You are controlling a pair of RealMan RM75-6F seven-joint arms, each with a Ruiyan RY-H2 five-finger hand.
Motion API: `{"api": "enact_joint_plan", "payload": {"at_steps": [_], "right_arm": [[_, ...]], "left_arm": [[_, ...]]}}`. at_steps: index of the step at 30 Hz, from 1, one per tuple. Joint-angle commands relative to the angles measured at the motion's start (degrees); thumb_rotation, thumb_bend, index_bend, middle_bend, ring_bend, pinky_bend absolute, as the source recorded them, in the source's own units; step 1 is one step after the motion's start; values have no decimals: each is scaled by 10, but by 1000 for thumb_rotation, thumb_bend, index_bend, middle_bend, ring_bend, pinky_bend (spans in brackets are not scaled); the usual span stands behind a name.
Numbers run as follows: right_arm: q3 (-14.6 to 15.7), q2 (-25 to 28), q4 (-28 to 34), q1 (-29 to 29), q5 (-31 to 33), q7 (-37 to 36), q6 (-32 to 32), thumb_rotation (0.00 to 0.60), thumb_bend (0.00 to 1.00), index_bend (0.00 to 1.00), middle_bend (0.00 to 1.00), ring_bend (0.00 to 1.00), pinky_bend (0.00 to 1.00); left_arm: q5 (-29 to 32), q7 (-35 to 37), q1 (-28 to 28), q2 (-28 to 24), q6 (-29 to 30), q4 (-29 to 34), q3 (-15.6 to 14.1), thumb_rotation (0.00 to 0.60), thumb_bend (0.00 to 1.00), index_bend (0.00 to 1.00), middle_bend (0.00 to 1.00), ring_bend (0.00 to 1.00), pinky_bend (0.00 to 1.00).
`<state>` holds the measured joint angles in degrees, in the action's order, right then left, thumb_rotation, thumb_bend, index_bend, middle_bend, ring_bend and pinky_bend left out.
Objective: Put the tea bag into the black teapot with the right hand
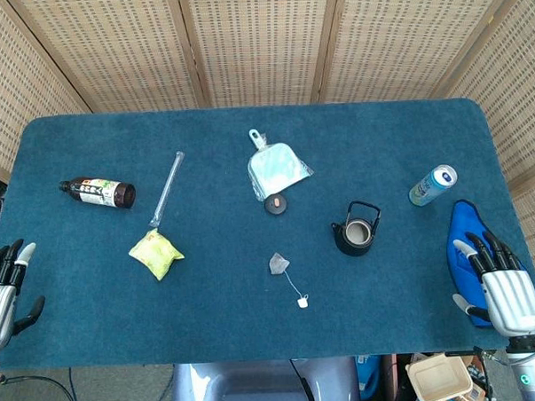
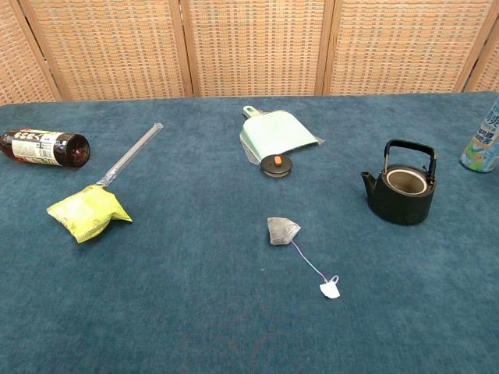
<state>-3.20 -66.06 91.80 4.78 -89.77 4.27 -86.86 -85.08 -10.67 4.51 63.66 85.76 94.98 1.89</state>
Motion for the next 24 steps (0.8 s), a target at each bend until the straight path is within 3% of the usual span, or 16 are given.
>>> {"api": "enact_joint_plan", "payload": {"at_steps": [1, 24], "right_arm": [[0, -1, -1, 0, 0, -1, 0, 600, 151, 192, 200, 58, 172], [-1, 4, 2, 12, -21, -34, 1, 600, 152, 192, 202, 58, 172]], "left_arm": [[-1, 1, 0, 0, 0, 0, 0, 600, 377, 0, 0, 0, 0], [-12, 5, 0, -7, 7, 6, 0, 600, 378, 0, 0, 0, 0]]}}
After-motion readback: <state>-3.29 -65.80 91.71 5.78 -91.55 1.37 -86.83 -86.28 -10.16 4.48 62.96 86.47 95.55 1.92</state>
